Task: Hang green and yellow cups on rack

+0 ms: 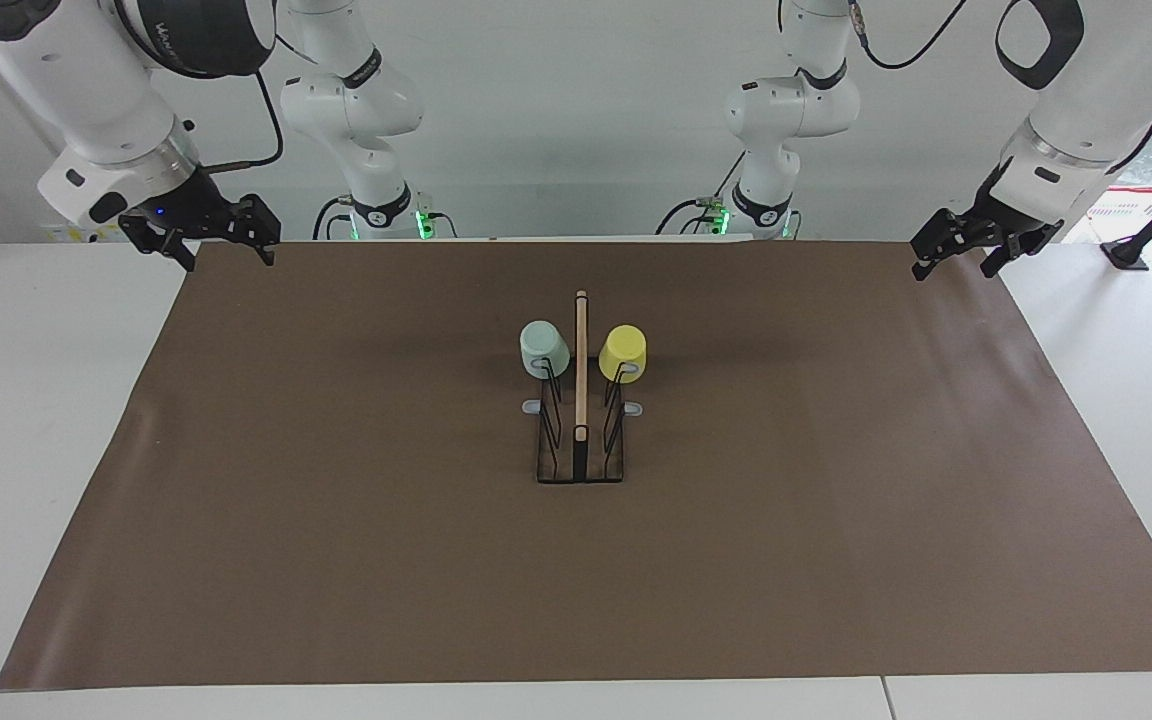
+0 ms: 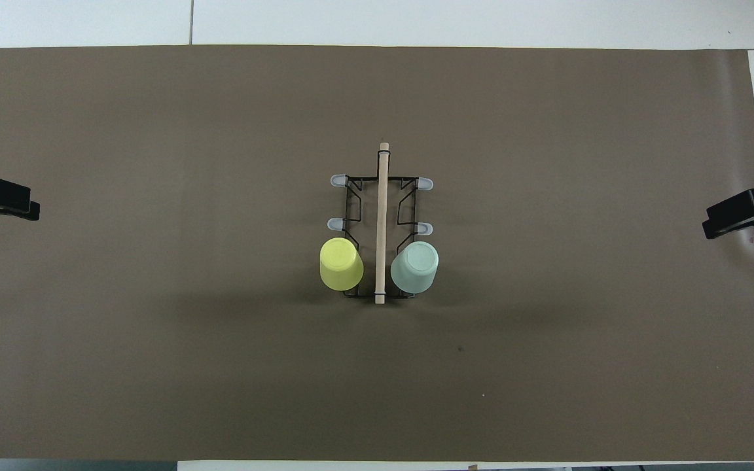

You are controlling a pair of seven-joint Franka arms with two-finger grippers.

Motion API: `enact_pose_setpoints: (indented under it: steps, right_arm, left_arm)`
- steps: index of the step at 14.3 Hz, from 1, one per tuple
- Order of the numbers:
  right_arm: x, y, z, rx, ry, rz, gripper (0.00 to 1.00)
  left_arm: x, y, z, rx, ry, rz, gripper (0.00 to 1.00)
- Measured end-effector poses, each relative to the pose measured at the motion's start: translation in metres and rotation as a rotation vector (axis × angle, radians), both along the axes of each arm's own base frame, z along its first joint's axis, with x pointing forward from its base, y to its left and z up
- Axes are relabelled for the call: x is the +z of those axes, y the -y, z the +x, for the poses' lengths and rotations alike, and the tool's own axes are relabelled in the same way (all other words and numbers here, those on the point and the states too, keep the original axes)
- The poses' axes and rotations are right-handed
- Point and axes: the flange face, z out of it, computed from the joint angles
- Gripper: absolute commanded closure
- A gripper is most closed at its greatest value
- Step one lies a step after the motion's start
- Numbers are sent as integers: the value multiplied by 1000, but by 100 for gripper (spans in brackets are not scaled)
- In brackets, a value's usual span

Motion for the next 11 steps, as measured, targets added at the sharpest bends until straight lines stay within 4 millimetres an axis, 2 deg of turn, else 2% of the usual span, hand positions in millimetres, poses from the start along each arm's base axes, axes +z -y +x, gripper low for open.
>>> enact_pose_setpoints:
  steps: [6, 8, 11]
  right_arm:
    - [1, 5, -15, -23, -6, 1, 0]
    - [4, 10, -10, -32, 39, 1, 0]
    - [13, 8, -4, -26, 89, -1, 0]
  left_arm:
    - [0, 0, 0, 0, 0, 0, 0]
    - [0, 0, 0, 0, 0, 0, 0]
    - [0, 0, 0, 0, 0, 0, 0]
